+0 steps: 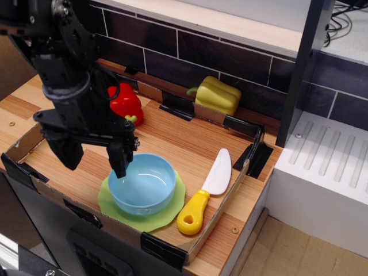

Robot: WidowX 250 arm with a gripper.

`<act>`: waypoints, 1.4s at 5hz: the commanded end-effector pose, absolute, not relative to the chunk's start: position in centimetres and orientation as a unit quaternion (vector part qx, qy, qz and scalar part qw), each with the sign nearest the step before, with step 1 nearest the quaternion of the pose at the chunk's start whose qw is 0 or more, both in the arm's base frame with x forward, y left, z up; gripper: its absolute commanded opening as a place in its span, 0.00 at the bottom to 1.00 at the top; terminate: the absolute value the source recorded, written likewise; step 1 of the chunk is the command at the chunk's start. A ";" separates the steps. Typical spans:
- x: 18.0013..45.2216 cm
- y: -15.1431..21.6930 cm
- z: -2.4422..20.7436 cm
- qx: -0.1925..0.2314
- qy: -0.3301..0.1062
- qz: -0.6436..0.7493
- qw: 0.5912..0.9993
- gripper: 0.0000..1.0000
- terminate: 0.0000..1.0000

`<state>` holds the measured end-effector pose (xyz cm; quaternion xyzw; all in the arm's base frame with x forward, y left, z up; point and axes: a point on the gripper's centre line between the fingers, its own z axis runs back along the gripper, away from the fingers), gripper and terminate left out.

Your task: Take bowl off plate

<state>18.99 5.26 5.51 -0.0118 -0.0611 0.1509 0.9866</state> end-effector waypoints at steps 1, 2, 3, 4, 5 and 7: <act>19.6 4.9 3.8 0.019 -0.093 0.207 0.974 1.00 0.00; 20.0 4.3 3.1 0.001 -0.069 0.206 0.976 1.00 0.00; 20.0 4.4 3.3 -0.022 -0.060 0.218 0.974 0.00 0.00; 20.1 4.7 2.8 -0.025 -0.045 0.216 0.975 0.00 0.00; 20.5 4.9 3.2 -0.028 -0.047 0.221 0.974 0.00 0.00; 21.5 5.4 5.9 -0.046 -0.056 0.248 0.966 0.00 0.00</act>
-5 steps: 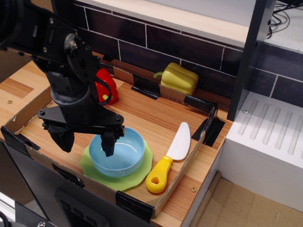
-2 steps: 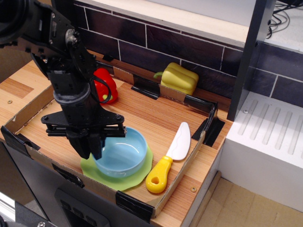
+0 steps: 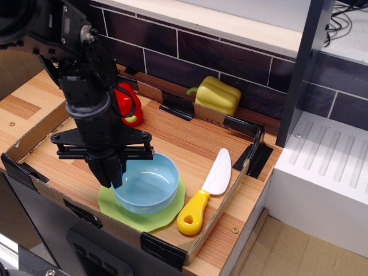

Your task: Take bowl off plate

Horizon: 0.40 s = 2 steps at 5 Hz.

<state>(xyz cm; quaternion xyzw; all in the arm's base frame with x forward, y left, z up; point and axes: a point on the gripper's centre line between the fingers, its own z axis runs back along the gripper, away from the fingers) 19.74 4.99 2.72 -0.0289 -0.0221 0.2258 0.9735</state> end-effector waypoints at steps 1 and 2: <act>24.2 5.4 7.2 -0.054 -0.070 0.319 0.944 0.00 0.00; 26.3 5.3 6.8 -0.052 -0.080 0.364 0.926 0.00 0.00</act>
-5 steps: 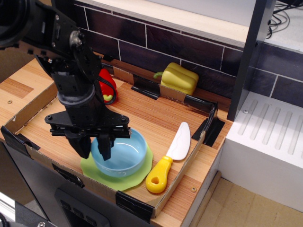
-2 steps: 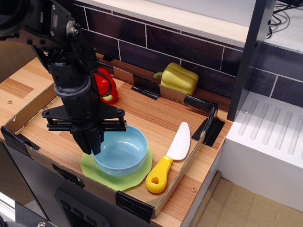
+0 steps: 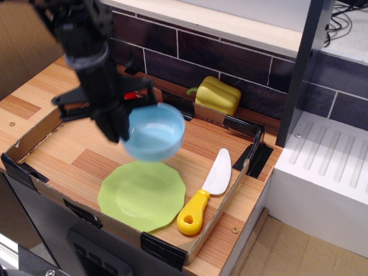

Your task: Take bowl off plate

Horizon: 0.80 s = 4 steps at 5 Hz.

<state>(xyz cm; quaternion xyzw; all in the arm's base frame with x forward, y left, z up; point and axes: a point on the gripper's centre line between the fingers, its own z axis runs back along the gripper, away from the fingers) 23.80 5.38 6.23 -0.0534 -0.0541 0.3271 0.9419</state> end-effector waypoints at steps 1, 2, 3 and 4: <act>27.6 4.8 5.9 -0.046 -0.076 0.386 0.918 0.00 0.00; 28.3 4.5 5.2 -0.041 -0.077 0.394 0.915 0.00 0.00; 28.8 4.7 4.6 -0.033 -0.080 0.396 0.914 0.00 0.00; 28.6 4.7 4.3 -0.017 -0.082 0.393 0.916 1.00 0.00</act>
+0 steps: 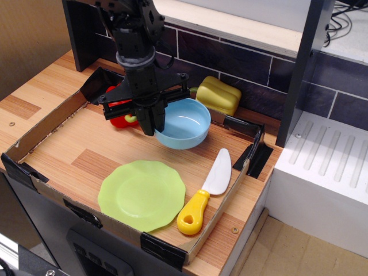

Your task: Take bowl off plate

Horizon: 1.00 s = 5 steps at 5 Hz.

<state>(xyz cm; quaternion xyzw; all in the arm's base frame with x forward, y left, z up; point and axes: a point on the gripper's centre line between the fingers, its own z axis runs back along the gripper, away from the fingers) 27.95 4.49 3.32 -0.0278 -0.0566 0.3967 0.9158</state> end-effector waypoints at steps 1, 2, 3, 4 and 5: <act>28.4 4.6 4.5 -0.019 -0.073 0.390 0.918 1.00 0.00; 28.0 4.2 5.4 -0.029 -0.075 0.383 0.920 1.00 0.00; 27.3 3.8 7.7 -0.044 -0.090 0.376 0.921 1.00 0.00; 26.7 4.2 9.9 -0.032 -0.113 0.378 0.918 1.00 0.00; 26.7 4.2 9.9 -0.032 -0.113 0.378 0.918 1.00 0.00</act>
